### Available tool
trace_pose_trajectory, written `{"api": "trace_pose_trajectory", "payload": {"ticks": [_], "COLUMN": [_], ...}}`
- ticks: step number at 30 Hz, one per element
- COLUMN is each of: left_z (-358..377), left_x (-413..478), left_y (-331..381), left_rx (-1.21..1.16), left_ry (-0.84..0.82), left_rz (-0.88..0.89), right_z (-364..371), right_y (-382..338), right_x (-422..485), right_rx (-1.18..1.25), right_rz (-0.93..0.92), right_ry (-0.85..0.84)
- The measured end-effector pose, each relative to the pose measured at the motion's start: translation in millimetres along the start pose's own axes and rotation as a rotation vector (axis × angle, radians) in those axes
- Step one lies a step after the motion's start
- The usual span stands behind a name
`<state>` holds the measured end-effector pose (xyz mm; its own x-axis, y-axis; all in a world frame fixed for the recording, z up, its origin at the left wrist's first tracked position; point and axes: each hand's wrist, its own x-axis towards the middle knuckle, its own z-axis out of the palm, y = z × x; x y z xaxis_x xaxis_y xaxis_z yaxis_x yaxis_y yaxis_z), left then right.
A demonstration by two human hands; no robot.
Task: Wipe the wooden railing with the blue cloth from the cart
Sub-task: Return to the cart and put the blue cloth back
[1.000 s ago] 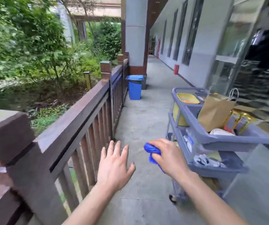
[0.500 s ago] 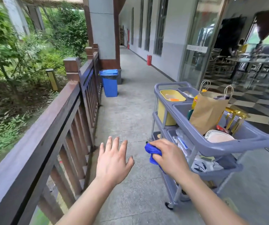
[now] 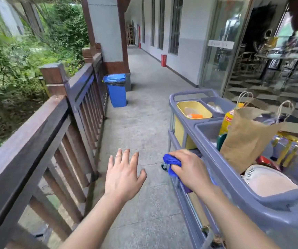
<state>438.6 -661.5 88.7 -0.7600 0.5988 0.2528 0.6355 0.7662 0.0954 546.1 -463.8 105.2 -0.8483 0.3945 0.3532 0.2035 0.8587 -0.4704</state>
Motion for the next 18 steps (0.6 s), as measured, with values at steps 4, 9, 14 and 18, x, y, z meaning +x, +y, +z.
{"api": "trace_pose_trajectory", "payload": {"ticks": [4, 9, 14, 18], "left_z": [18.1, 49.7, 82.5, 101.7], "left_x": [51.2, 126.8, 220.7, 300.1], "left_y": [5.3, -0.1, -13.0, -23.7], "left_rx": [-0.013, -0.026, -0.06, -0.059], "left_ry": [-0.011, -0.051, -0.078, -0.121], "left_rz": [0.024, 0.09, 0.207, 0.353], "right_z": [10.2, 31.7, 54.7, 68.2], "right_y": [26.7, 59.5, 82.5, 91.3], "right_x": [44.8, 102.7, 167.3, 220.3], "right_rx": [-0.015, -0.035, -0.098, -0.116], "right_rz": [0.013, 0.069, 0.156, 0.273], "right_ry": [0.011, 0.002, 0.043, 0.112]}}
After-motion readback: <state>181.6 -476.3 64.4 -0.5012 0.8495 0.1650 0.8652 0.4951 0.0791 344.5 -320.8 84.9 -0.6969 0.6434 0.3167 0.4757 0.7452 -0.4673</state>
